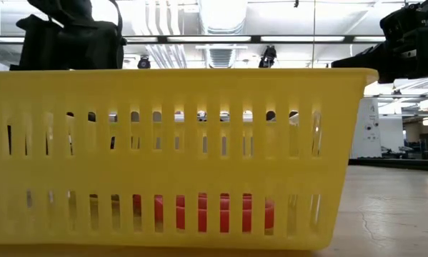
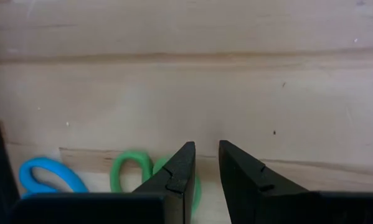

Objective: Pick & Place Paint Supplies
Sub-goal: Put the green scissors into the yellow bin

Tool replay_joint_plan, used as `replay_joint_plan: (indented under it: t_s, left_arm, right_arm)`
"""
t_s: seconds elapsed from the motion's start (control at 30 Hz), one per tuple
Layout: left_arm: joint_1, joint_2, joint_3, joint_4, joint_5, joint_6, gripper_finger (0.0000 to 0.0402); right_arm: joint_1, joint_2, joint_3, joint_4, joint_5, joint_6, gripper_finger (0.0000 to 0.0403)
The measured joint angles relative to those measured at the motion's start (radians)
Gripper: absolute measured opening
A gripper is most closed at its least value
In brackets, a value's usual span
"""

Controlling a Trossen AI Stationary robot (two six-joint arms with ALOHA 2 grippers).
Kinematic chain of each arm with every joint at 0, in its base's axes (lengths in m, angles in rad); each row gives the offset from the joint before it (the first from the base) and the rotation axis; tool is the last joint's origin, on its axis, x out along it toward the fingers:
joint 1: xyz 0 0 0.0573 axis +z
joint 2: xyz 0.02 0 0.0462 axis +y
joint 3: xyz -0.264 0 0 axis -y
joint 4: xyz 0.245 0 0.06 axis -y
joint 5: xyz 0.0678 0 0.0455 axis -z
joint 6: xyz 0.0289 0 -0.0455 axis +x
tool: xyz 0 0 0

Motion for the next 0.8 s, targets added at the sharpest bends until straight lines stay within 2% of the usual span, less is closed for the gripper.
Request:
replay_joint_plan:
  t_s: [0.3,0.8]
  left_arm:
    - [-0.051,-0.001,-0.001,0.001,0.028,-0.064,0.0073]
    - [-0.060,-0.002,0.003,-0.004,0.065,-0.063,0.0073]
  right_arm:
    - [0.000,0.000,0.000,0.000,0.000,0.000,0.0015]
    - [0.000,0.000,0.000,0.000,0.000,0.000,0.0015]
